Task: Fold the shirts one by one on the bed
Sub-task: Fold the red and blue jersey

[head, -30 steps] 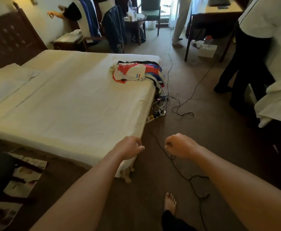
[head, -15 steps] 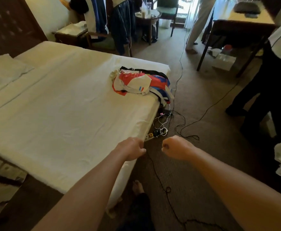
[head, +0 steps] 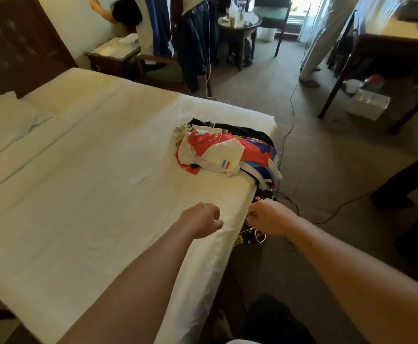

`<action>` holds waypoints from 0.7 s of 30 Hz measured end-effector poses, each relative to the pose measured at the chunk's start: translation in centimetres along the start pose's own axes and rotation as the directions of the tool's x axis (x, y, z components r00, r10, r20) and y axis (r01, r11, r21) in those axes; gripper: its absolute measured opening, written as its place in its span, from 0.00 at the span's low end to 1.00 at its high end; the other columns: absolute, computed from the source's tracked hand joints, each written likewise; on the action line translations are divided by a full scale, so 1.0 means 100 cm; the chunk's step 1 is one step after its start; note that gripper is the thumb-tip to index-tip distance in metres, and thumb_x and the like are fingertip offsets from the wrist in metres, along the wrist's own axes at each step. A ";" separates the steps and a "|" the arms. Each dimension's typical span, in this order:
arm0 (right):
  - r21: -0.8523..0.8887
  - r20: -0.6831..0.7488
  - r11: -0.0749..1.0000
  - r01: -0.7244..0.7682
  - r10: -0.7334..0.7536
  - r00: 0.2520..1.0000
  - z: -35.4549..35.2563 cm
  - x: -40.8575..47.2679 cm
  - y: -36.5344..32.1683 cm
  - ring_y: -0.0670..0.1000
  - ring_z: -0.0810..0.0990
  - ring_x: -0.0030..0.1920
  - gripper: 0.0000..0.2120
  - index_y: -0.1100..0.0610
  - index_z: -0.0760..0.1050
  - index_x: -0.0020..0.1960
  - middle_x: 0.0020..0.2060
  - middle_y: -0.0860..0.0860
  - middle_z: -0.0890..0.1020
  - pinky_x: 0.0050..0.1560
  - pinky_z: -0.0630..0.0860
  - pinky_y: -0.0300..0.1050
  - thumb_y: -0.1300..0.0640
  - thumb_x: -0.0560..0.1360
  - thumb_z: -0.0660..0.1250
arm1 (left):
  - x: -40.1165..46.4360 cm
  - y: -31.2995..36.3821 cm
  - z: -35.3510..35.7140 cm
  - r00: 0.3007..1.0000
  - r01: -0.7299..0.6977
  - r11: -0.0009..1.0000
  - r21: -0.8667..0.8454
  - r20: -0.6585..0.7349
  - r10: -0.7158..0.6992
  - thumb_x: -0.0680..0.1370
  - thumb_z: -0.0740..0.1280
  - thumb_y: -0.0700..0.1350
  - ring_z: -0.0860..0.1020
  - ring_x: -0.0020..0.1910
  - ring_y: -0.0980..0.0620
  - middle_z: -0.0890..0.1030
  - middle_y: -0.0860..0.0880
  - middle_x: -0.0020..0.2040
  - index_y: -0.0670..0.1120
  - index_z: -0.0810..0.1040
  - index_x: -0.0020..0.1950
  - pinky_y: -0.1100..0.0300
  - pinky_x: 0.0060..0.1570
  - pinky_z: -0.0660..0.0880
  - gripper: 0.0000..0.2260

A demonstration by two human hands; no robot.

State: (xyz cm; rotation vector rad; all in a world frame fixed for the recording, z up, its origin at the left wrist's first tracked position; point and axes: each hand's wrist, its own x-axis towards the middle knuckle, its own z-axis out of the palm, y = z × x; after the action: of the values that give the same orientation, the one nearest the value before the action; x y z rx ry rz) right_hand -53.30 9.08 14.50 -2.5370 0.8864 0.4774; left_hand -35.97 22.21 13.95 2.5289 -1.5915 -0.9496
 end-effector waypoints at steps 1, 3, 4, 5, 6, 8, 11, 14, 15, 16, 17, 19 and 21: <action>-0.018 0.005 1.000 0.010 -0.010 1.000 -0.006 0.014 0.000 0.52 0.81 0.44 0.11 0.55 0.79 0.51 0.43 0.50 0.81 0.48 0.81 0.51 0.51 0.81 0.61 | 0.010 -0.004 -0.008 1.000 0.011 1.000 -0.003 -0.001 -0.011 0.81 0.64 0.57 0.77 0.58 0.49 0.79 0.50 0.62 0.50 0.79 0.61 0.50 0.57 0.77 0.14; -0.020 0.011 0.999 0.025 -0.025 1.000 -0.022 0.050 0.003 0.53 0.81 0.45 0.11 0.53 0.80 0.54 0.46 0.51 0.82 0.49 0.82 0.51 0.50 0.81 0.61 | 0.036 -0.014 -0.026 0.999 0.035 0.999 -0.029 -0.009 -0.035 0.81 0.64 0.57 0.77 0.58 0.49 0.78 0.50 0.62 0.51 0.79 0.60 0.51 0.56 0.76 0.14; -0.023 0.013 0.999 0.034 -0.034 0.999 -0.029 0.067 0.005 0.52 0.81 0.45 0.11 0.53 0.81 0.55 0.47 0.51 0.83 0.49 0.82 0.50 0.50 0.80 0.62 | 0.049 -0.019 -0.033 0.999 0.041 0.998 -0.037 -0.011 -0.042 0.81 0.64 0.57 0.77 0.57 0.49 0.78 0.50 0.62 0.50 0.79 0.60 0.51 0.55 0.76 0.14; -0.031 0.017 0.998 0.046 -0.045 0.999 -0.036 0.088 0.008 0.52 0.81 0.46 0.12 0.53 0.81 0.56 0.48 0.51 0.82 0.49 0.82 0.50 0.50 0.80 0.62 | 0.065 -0.025 -0.041 0.998 0.055 0.998 -0.039 -0.014 -0.056 0.81 0.64 0.57 0.77 0.57 0.49 0.79 0.50 0.62 0.50 0.79 0.59 0.52 0.55 0.76 0.14; -0.032 0.019 0.998 0.057 -0.056 0.998 -0.041 0.104 0.011 0.51 0.81 0.46 0.12 0.53 0.81 0.57 0.48 0.51 0.82 0.48 0.82 0.49 0.49 0.80 0.62 | 0.076 -0.029 -0.048 0.997 0.067 0.997 -0.045 -0.023 -0.068 0.81 0.64 0.57 0.78 0.57 0.49 0.79 0.50 0.61 0.50 0.79 0.59 0.52 0.54 0.76 0.14; -0.021 0.020 0.997 0.080 -0.080 0.997 -0.052 0.143 0.016 0.49 0.80 0.45 0.12 0.53 0.80 0.57 0.47 0.49 0.81 0.47 0.81 0.46 0.49 0.80 0.62 | 0.105 -0.040 -0.065 0.994 0.098 0.993 -0.063 -0.039 -0.100 0.80 0.64 0.57 0.78 0.56 0.49 0.80 0.50 0.60 0.50 0.80 0.58 0.51 0.54 0.77 0.14; 0.002 0.007 0.993 0.122 -0.122 0.993 -0.068 0.205 0.025 0.48 0.80 0.45 0.11 0.53 0.80 0.56 0.48 0.49 0.82 0.48 0.82 0.44 0.49 0.80 0.63 | 0.153 -0.054 -0.088 0.986 0.156 0.982 -0.103 -0.050 -0.162 0.80 0.65 0.56 0.79 0.55 0.48 0.81 0.49 0.60 0.50 0.81 0.58 0.52 0.52 0.77 0.13; 0.058 0.018 0.992 0.109 -0.110 0.994 -0.080 0.268 0.038 0.49 0.81 0.43 0.11 0.53 0.81 0.53 0.46 0.50 0.82 0.48 0.83 0.47 0.49 0.80 0.64 | 0.206 -0.066 -0.105 0.978 0.205 0.970 -0.134 -0.019 -0.209 0.79 0.66 0.56 0.79 0.55 0.49 0.81 0.49 0.60 0.50 0.81 0.57 0.52 0.53 0.77 0.13; 0.073 0.031 0.992 0.100 -0.102 0.994 -0.080 0.284 0.043 0.49 0.81 0.42 0.11 0.53 0.81 0.53 0.45 0.49 0.81 0.48 0.83 0.48 0.49 0.80 0.64 | 0.219 -0.069 -0.107 0.975 0.219 0.965 -0.146 -0.012 -0.223 0.79 0.66 0.56 0.79 0.55 0.49 0.81 0.49 0.60 0.50 0.81 0.57 0.51 0.53 0.78 0.13; 0.084 0.047 0.993 0.088 -0.093 0.995 -0.083 0.306 0.048 0.49 0.81 0.41 0.10 0.53 0.81 0.53 0.44 0.49 0.81 0.48 0.83 0.48 0.49 0.80 0.64 | 0.237 -0.074 -0.111 0.970 0.241 0.957 -0.164 0.001 -0.244 0.79 0.66 0.56 0.80 0.54 0.49 0.81 0.49 0.59 0.50 0.81 0.57 0.51 0.53 0.78 0.13; 0.093 0.061 0.993 0.079 -0.084 0.995 -0.083 0.322 0.052 0.48 0.81 0.41 0.10 0.52 0.81 0.53 0.44 0.48 0.81 0.47 0.83 0.48 0.49 0.80 0.64 | 0.247 -0.077 -0.112 0.967 0.252 0.951 -0.178 0.010 -0.255 0.79 0.66 0.56 0.80 0.53 0.49 0.81 0.49 0.58 0.51 0.81 0.56 0.50 0.53 0.79 0.13; 0.115 0.107 0.992 0.055 -0.068 0.992 -0.085 0.362 0.061 0.49 0.81 0.42 0.10 0.53 0.81 0.54 0.44 0.48 0.81 0.48 0.82 0.48 0.50 0.80 0.64 | 0.274 -0.086 -0.116 0.959 0.283 0.938 -0.200 0.031 -0.283 0.78 0.66 0.57 0.80 0.52 0.50 0.82 0.49 0.57 0.51 0.81 0.55 0.50 0.53 0.79 0.12; 0.133 0.140 0.991 0.034 -0.053 0.989 -0.085 0.399 0.065 0.51 0.81 0.46 0.09 0.54 0.81 0.55 0.47 0.50 0.82 0.51 0.81 0.49 0.53 0.80 0.64 | 0.300 -0.098 -0.120 0.953 0.301 0.933 -0.198 0.054 -0.297 0.78 0.65 0.56 0.80 0.52 0.50 0.82 0.50 0.57 0.51 0.81 0.55 0.50 0.52 0.79 0.12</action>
State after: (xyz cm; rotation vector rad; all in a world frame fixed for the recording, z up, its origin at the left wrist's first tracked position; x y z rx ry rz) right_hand -26.46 -19.95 2.42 -2.3659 0.7821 0.5611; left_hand -13.07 -1.27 6.14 2.6643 -1.0622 -1.1061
